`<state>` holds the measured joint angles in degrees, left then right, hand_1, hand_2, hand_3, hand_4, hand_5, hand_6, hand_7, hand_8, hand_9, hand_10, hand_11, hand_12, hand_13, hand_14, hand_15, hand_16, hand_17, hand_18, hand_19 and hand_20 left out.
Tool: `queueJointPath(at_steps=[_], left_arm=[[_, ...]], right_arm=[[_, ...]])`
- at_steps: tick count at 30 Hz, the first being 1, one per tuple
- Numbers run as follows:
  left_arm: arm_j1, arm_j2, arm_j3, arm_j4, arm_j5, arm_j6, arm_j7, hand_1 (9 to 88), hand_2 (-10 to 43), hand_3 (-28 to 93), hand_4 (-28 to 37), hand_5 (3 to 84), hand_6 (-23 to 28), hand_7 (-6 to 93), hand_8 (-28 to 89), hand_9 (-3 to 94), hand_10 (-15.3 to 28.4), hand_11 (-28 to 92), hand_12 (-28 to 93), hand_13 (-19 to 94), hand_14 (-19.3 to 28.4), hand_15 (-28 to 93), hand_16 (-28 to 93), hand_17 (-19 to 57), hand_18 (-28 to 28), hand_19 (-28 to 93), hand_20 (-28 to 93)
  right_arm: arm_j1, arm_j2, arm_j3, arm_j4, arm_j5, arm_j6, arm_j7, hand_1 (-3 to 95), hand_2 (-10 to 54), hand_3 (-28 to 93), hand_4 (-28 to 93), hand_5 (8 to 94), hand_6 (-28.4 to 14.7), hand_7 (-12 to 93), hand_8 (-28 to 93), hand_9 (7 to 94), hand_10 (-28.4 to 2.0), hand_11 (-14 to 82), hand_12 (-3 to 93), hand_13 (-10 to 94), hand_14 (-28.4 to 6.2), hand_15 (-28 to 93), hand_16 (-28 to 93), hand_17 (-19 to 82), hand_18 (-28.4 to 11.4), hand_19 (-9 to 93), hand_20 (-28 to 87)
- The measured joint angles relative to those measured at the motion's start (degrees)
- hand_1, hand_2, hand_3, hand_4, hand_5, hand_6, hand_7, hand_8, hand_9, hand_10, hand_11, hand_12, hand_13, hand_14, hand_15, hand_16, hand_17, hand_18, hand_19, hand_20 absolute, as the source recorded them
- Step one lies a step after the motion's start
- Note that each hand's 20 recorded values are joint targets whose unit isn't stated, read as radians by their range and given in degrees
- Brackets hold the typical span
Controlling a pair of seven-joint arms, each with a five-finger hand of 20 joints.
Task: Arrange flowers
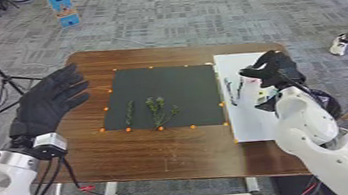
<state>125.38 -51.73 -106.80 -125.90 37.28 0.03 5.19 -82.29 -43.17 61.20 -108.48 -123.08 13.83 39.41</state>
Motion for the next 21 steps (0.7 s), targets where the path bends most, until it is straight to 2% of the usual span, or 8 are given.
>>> queueJointPath(at_steps=[4,7,17,21], left_arm=[[0.57,-0.64,0.06,-0.04,0.01,0.20,-0.04,23.5,-3.7,71,-28.3,30.7,2.8,20.3,-10,29.3,12.8,25,18,24,14.9,29,1,-9.3,22.6,45,9],[0.47,-0.67,0.51,0.00,0.01,0.28,-0.07,23.4,-3.7,71,-28.3,30.6,2.8,20.3,-10,29.2,12.8,25,18,24,14.8,29,1,-9.2,22.6,45,9],[0.58,-0.62,1.01,0.04,-0.04,0.74,-0.13,23.5,-3.5,71,-28.3,30.6,2.7,20.5,-10,29.2,12.8,25,18,24,14.9,29,1,-9.3,22.6,45,9],[0.56,-0.61,1.22,0.04,-0.04,0.74,-0.18,23.4,-3.5,71,-28.3,30.6,2.8,20.4,-10,29.2,12.8,25,18,24,14.9,29,1,-9.3,22.6,45,9]], right_arm=[[0.90,0.64,-5.21,2.50,0.40,-3.18,-0.03,37.6,-9.5,43,-28,70.7,-0.8,27,-11,83.7,-9.1,45.2,30.5,83,-4.0,87,39,55,-21.0,93,73],[3.38,0.37,-10.81,3.66,0.97,-4.55,-0.04,34.3,-9.5,47,-28,70.9,-0.7,26,-11,83.7,-9.2,44.4,30.7,83,-3.9,86,40,55,-20.9,93,73],[15.02,-1.87,-23.46,9.92,0.50,-5.21,0.24,24.9,-9.5,62,-28,70.4,-0.3,26,-11,83.8,-9.5,42.8,30.3,83,-4.0,86,40,56,-20.6,93,72],[16.18,-1.67,-22.72,9.42,0.51,-5.03,0.58,23.8,-9.5,64,-28,71.3,-0.4,27,-11,84.0,-9.6,43.6,30.6,83,-4.0,86,40,56,-20.6,93,72]])
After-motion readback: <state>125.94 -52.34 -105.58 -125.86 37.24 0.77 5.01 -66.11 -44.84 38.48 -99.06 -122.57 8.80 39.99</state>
